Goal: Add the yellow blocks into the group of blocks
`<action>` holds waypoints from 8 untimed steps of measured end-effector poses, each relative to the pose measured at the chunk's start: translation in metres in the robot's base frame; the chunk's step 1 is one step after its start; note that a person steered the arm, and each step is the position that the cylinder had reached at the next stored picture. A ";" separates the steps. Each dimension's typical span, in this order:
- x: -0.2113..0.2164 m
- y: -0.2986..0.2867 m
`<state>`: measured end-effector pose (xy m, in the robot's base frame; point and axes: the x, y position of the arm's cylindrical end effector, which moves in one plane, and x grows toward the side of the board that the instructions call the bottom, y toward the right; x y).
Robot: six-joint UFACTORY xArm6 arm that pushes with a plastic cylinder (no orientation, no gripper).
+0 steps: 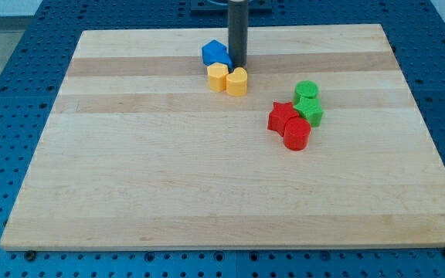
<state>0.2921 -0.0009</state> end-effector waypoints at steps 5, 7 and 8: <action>0.030 0.001; 0.070 -0.002; 0.083 -0.002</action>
<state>0.3750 -0.0026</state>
